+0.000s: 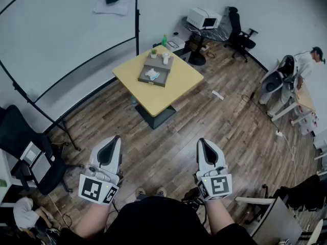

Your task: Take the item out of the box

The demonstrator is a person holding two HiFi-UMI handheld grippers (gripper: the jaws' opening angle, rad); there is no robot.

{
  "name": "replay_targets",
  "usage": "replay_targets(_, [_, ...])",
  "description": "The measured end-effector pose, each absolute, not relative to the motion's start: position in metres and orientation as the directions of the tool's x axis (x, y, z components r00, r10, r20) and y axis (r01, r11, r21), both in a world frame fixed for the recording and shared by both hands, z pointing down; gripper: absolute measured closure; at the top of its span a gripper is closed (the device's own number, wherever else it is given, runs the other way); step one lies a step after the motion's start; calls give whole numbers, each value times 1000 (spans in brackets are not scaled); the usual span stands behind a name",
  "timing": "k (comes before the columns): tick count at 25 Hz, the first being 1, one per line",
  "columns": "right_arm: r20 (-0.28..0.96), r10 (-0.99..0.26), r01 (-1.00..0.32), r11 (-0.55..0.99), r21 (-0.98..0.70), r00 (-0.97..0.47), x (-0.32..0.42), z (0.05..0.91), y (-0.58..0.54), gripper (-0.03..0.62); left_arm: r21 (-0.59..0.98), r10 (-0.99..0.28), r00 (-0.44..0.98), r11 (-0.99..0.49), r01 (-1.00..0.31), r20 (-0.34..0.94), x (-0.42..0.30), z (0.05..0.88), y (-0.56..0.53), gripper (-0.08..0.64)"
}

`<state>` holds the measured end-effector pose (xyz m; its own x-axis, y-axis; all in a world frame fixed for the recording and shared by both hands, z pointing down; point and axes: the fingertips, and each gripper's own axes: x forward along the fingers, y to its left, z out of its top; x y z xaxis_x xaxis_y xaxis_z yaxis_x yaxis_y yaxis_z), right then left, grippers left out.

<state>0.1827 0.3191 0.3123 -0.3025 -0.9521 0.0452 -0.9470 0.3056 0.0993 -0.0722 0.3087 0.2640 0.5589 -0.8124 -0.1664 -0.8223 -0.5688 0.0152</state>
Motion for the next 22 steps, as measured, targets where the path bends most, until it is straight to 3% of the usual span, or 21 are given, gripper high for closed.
replay_targets(19, [-8, -917, -917, 399, 25, -399, 188, 307, 326, 574, 11, -824, 546, -553, -833, -154, -55, 265, 320, 561])
replay_targets(20, [-28, -913, -914, 406, 6, -406, 189, 303, 324, 225, 9, -825, 545, -552, -833, -151, -53, 266, 321, 561])
replay_targets(21, [-36, -911, -912, 410, -8, -410, 191, 301, 321, 9, 6, -826, 544, -551, -835, -148, -52, 266, 321, 561])
replay_targets(22, [-38, -911, -911, 412, -12, -412, 193, 301, 319, 8, 4, -828, 542, -549, -836, -145, -51, 267, 321, 561])
